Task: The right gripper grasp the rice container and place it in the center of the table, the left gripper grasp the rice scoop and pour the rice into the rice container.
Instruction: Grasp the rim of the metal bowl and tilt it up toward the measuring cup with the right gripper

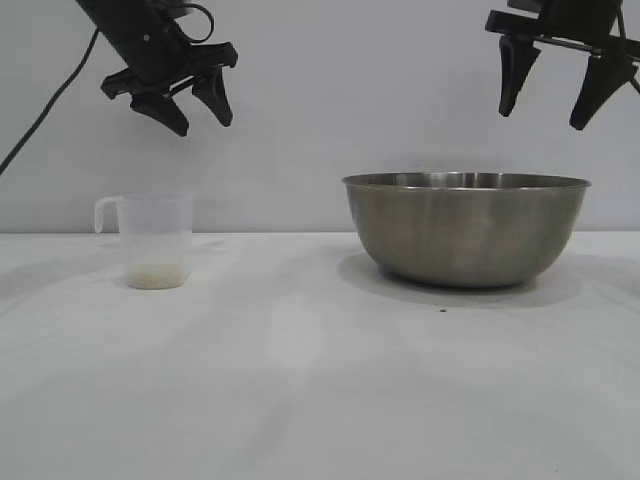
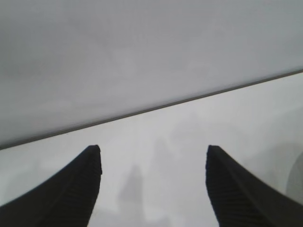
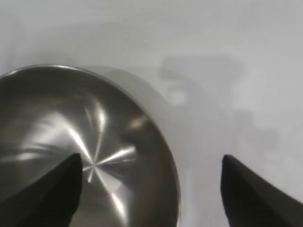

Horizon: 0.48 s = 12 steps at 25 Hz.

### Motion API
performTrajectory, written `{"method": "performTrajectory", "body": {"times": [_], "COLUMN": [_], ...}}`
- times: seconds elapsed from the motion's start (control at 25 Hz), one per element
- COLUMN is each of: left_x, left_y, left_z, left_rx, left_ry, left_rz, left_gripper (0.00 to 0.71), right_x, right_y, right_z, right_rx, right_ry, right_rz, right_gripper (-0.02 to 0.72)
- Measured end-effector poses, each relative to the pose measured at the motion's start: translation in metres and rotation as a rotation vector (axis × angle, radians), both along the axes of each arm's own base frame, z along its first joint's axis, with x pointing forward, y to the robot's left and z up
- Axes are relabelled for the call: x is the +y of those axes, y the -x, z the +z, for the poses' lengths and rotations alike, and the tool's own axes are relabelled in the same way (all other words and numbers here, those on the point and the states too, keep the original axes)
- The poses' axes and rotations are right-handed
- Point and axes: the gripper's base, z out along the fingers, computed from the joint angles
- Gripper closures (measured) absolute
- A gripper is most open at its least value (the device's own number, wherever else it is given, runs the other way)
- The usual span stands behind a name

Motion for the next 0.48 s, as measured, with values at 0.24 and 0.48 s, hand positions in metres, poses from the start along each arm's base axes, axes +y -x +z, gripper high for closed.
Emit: {"method": "performTrajectory", "body": {"times": [0.24,0.48], "left_x": [0.000,0.000], "left_y": [0.000,0.000], "left_z": [0.000,0.000], "left_rx": [0.000,0.000], "left_ry": [0.002,0.002], "left_rz": [0.000,0.000], "left_gripper": [0.257,0.257], "right_x": [0.000,0.000], "right_y": [0.002,0.005], "right_z": [-0.025,-0.042], "right_rx": [0.077,0.126], "right_ry": [0.005,0.010], "right_rz": [-0.002,0.003], "right_gripper": [0.158,0.158]}}
